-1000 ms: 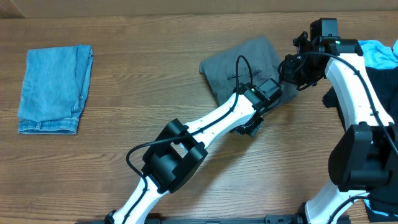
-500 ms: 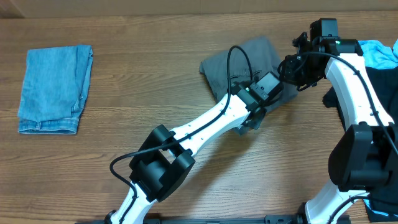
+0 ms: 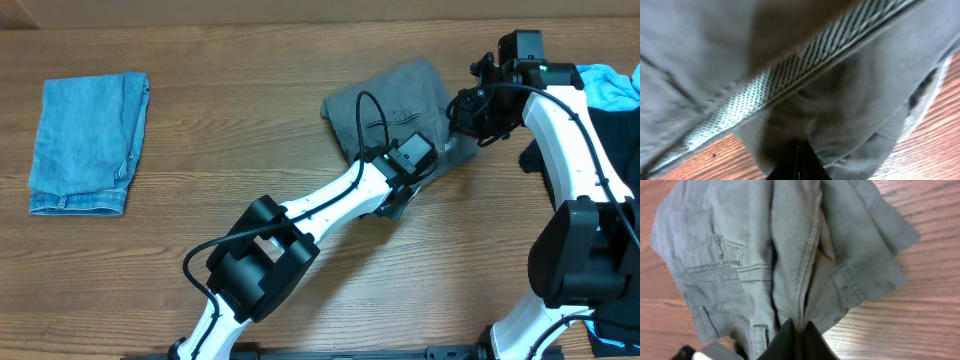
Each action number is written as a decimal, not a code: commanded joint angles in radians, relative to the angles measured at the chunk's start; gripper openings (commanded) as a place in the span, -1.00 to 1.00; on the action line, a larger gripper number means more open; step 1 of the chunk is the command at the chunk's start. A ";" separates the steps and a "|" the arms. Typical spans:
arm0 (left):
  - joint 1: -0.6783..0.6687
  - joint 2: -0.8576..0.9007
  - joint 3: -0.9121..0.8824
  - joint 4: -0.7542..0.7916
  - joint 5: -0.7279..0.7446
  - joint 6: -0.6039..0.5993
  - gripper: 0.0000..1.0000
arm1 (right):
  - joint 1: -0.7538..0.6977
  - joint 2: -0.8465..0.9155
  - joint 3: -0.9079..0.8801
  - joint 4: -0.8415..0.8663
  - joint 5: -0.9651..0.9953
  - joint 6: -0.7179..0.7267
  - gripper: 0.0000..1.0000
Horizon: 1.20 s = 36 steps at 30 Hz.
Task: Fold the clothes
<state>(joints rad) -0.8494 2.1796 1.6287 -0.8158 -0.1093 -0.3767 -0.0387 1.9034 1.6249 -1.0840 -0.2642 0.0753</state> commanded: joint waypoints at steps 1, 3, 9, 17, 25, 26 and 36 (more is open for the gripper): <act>0.006 -0.007 -0.031 0.006 -0.001 -0.027 -0.92 | -0.001 -0.013 0.031 0.003 0.002 -0.001 -0.43; 0.006 -0.007 -0.031 0.007 -0.002 -0.031 -0.92 | -0.001 -0.013 0.031 0.001 0.001 -0.001 -0.21; 0.006 -0.007 -0.030 0.010 -0.001 -0.031 -0.92 | 0.000 -0.011 0.006 0.002 0.002 -0.001 0.04; 0.006 -0.007 -0.030 0.008 0.003 -0.031 -0.92 | 0.000 -0.010 -0.088 0.048 0.028 -0.001 0.08; 0.006 -0.007 -0.030 0.008 0.006 -0.031 -0.92 | 0.000 -0.010 -0.230 0.152 0.027 -0.076 0.09; 0.006 -0.007 -0.030 0.008 0.006 -0.031 -0.92 | 0.001 -0.010 -0.240 0.163 0.027 -0.084 0.10; 0.006 -0.007 -0.030 0.004 0.022 -0.031 -0.92 | 0.056 -0.011 -0.278 0.242 0.081 -0.136 0.25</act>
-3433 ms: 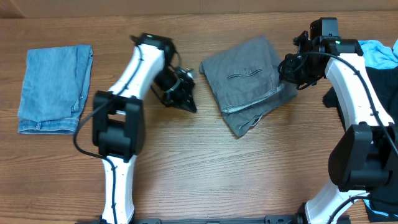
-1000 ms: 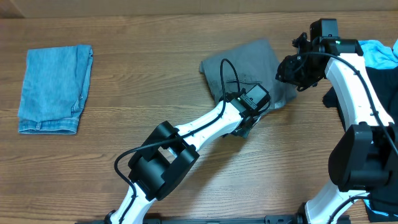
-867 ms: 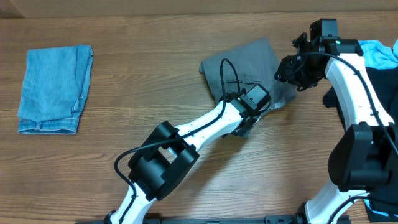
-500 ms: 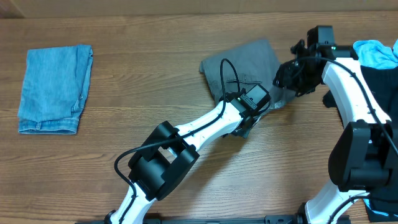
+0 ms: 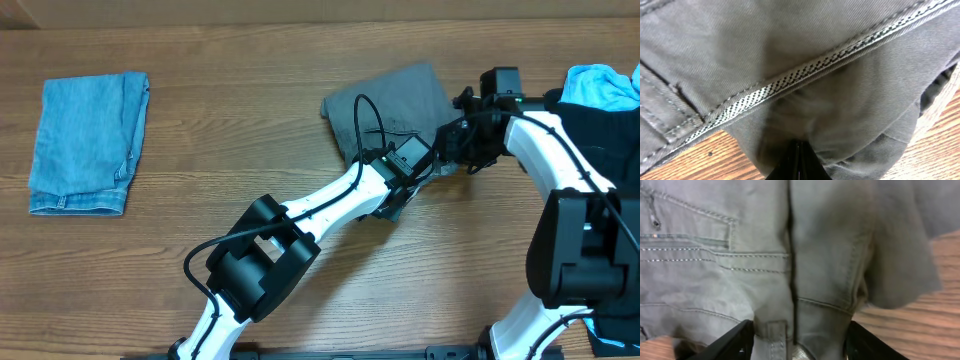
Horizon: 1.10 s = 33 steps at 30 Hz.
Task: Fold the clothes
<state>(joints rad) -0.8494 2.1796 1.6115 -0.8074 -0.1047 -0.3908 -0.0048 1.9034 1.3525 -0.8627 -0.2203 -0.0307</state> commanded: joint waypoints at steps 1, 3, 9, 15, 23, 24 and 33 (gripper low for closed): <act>0.006 -0.007 -0.013 -0.005 0.017 -0.016 -0.92 | 0.023 -0.010 -0.006 0.023 0.037 -0.030 0.26; 0.006 -0.007 -0.013 -0.005 0.017 -0.014 -0.92 | 0.024 -0.010 -0.006 0.019 0.037 -0.029 0.27; 0.006 -0.007 -0.013 -0.003 0.019 -0.014 -0.92 | 0.024 -0.010 -0.006 -0.010 0.035 -0.025 0.22; 0.007 -0.007 -0.013 -0.003 0.019 -0.013 -0.92 | 0.038 -0.010 -0.006 -0.035 0.013 -0.022 0.01; 0.009 -0.007 -0.013 -0.003 0.019 -0.014 -0.92 | 0.058 -0.010 -0.006 -0.045 0.014 -0.022 0.12; 0.010 -0.007 -0.013 -0.003 0.020 -0.014 -0.92 | 0.058 -0.010 -0.007 -0.048 0.014 -0.022 0.12; 0.011 -0.007 -0.013 -0.003 0.020 -0.014 -0.92 | 0.058 -0.008 -0.012 -0.047 0.014 -0.022 -0.08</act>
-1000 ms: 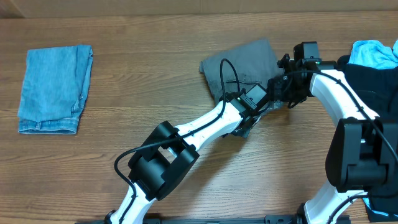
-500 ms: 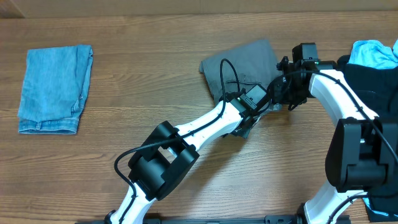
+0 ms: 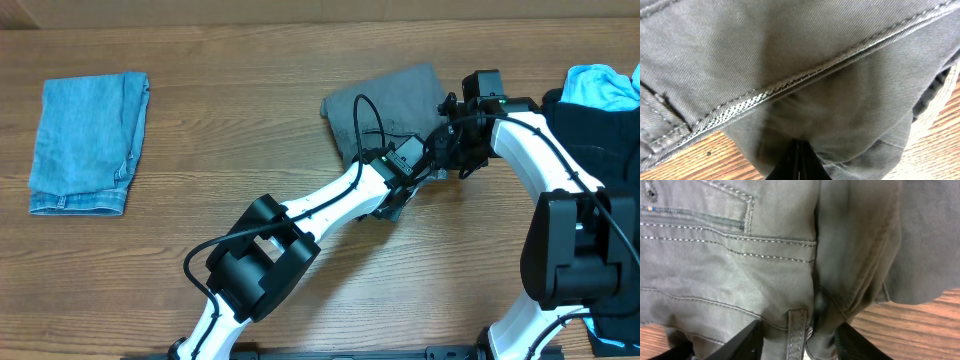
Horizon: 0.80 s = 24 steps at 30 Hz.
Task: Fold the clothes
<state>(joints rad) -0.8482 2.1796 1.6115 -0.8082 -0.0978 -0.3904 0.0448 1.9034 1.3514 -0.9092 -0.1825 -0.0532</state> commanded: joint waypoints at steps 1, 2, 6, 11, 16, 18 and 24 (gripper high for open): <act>0.010 -0.007 -0.013 -0.003 0.013 -0.014 -0.92 | 0.008 -0.006 -0.011 -0.001 -0.024 0.000 -0.10; 0.010 -0.007 -0.013 -0.003 0.013 -0.014 -0.92 | 0.008 -0.005 -0.011 -0.001 -0.024 0.000 -0.11; 0.010 -0.007 -0.013 -0.003 0.013 -0.014 -0.92 | 0.008 0.011 -0.017 0.000 -0.024 0.001 0.04; 0.010 -0.007 -0.013 -0.003 0.013 -0.014 -0.92 | 0.008 0.026 -0.023 0.013 -0.024 0.002 0.17; 0.010 -0.007 -0.013 -0.003 0.013 -0.014 -0.92 | 0.008 0.026 -0.023 0.014 -0.010 0.037 0.43; 0.010 -0.007 -0.013 -0.004 0.013 -0.014 -0.92 | 0.008 0.026 -0.023 0.015 0.059 0.089 0.64; 0.011 -0.007 -0.013 -0.003 0.013 -0.014 -0.92 | 0.006 0.026 -0.023 0.010 0.066 0.140 0.62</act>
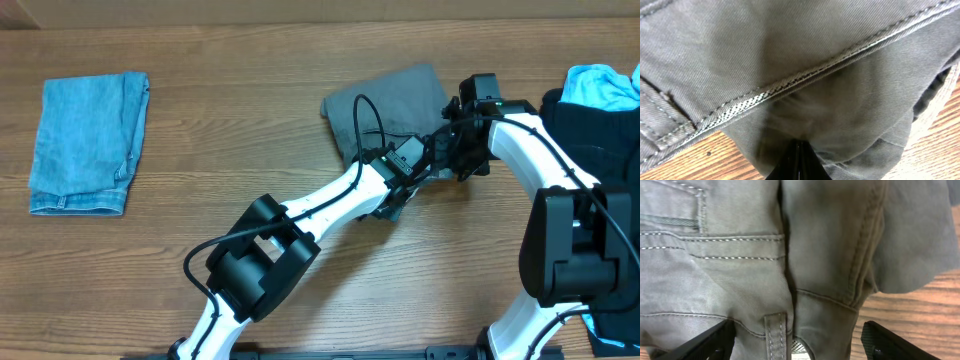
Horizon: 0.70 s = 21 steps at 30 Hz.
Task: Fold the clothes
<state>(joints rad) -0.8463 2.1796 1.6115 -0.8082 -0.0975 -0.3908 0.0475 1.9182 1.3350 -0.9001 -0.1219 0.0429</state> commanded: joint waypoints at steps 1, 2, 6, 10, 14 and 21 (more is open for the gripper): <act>0.009 -0.007 -0.013 -0.003 0.013 -0.013 -0.92 | 0.003 0.011 -0.006 0.001 -0.013 0.044 0.56; 0.009 -0.007 -0.013 -0.003 0.013 -0.013 -0.92 | 0.005 0.011 -0.006 0.001 -0.029 0.044 0.49; 0.009 -0.007 -0.013 -0.003 0.013 -0.013 -0.92 | 0.010 0.011 -0.006 0.002 -0.059 0.044 0.33; 0.009 -0.007 -0.013 -0.003 0.012 -0.013 -0.92 | 0.010 0.011 -0.006 0.000 -0.059 0.044 0.16; 0.010 -0.007 -0.013 -0.003 0.012 -0.009 -0.92 | 0.010 0.011 -0.006 -0.003 -0.067 0.044 -0.10; 0.010 -0.007 -0.013 -0.003 0.012 -0.009 -0.92 | 0.010 0.011 -0.006 -0.004 -0.066 0.043 -0.92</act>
<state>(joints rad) -0.8425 2.1796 1.6115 -0.8085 -0.0902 -0.3904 0.0486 1.9182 1.3350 -0.9020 -0.1753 0.0765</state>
